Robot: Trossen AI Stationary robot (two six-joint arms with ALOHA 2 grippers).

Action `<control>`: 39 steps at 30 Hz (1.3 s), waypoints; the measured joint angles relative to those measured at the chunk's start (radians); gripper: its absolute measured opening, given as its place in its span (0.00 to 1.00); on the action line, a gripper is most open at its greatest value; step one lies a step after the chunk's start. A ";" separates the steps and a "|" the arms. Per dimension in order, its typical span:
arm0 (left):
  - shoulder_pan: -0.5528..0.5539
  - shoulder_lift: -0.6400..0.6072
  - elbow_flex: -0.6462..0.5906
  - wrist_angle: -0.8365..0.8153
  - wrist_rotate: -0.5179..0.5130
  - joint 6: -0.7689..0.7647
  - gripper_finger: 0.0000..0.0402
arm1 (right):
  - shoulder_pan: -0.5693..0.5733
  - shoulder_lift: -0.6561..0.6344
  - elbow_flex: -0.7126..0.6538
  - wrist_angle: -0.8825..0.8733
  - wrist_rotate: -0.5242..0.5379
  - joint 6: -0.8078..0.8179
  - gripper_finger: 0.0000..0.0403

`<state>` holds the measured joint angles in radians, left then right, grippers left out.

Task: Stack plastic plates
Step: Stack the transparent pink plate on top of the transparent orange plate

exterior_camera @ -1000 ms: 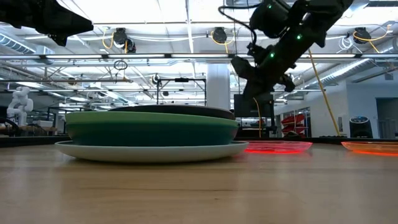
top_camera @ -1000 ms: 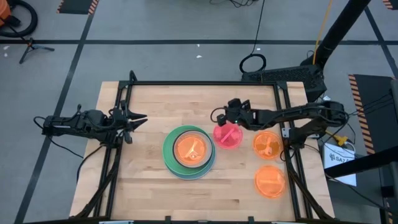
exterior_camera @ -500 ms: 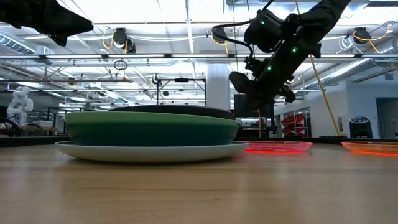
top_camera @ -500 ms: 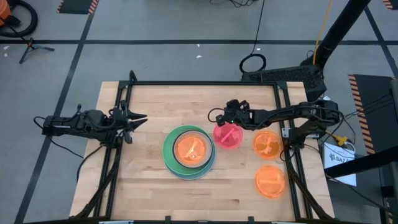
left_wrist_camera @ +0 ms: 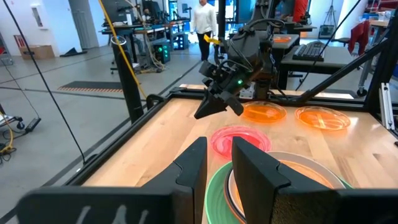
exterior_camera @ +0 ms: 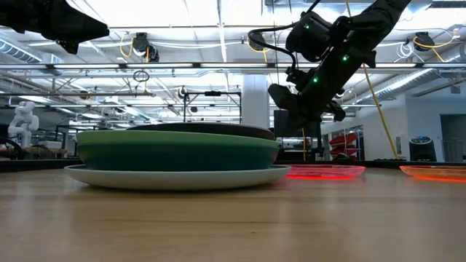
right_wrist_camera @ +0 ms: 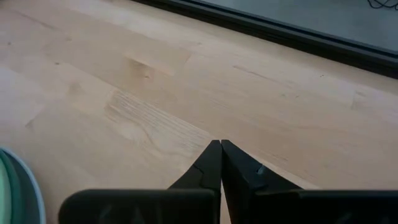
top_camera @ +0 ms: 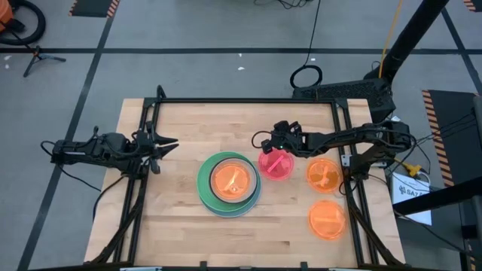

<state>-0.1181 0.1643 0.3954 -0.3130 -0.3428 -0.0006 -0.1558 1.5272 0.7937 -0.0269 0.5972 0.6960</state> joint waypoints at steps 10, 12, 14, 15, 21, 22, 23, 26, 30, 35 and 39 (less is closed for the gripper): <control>0.000 0.000 0.000 0.000 0.000 0.000 0.21 | 0.000 0.000 0.000 0.000 0.001 0.000 0.00; 0.000 0.000 0.000 0.000 0.000 0.000 0.21 | 0.000 0.000 0.000 0.000 0.001 0.000 0.00; 0.000 0.000 0.000 0.000 0.000 0.000 0.21 | 0.000 0.000 0.000 0.000 0.001 0.007 0.00; 0.000 0.000 0.000 0.000 0.000 0.000 0.21 | 0.000 0.000 0.000 0.000 0.001 0.022 0.01; 0.000 0.000 0.000 0.000 0.000 0.000 0.21 | -0.006 0.000 0.000 -0.001 -0.080 0.101 0.15; 0.000 0.000 0.000 0.000 0.000 0.000 0.21 | -0.008 0.000 0.000 -0.001 -0.102 0.118 0.19; 0.000 0.000 0.000 -0.001 0.000 0.000 0.21 | -0.012 0.000 0.000 -0.001 -0.126 0.138 0.23; 0.000 0.000 0.000 -0.001 0.000 0.000 0.21 | -0.029 -0.009 0.000 -0.012 -0.245 0.196 0.35; 0.000 0.000 0.000 -0.002 0.000 0.000 0.21 | -0.054 -0.054 0.000 -0.063 -0.459 0.211 0.48; 0.000 0.000 0.000 -0.005 0.000 0.000 0.21 | -0.057 -0.129 0.000 -0.227 -0.590 0.278 0.54; 0.000 0.000 0.000 -0.005 0.000 0.000 0.21 | -0.056 -0.187 0.000 -0.492 -0.599 0.335 0.54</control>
<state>-0.1181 0.1642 0.3954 -0.3183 -0.3428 -0.0006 -0.2123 1.3400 0.7940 -0.5188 -0.0019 1.0313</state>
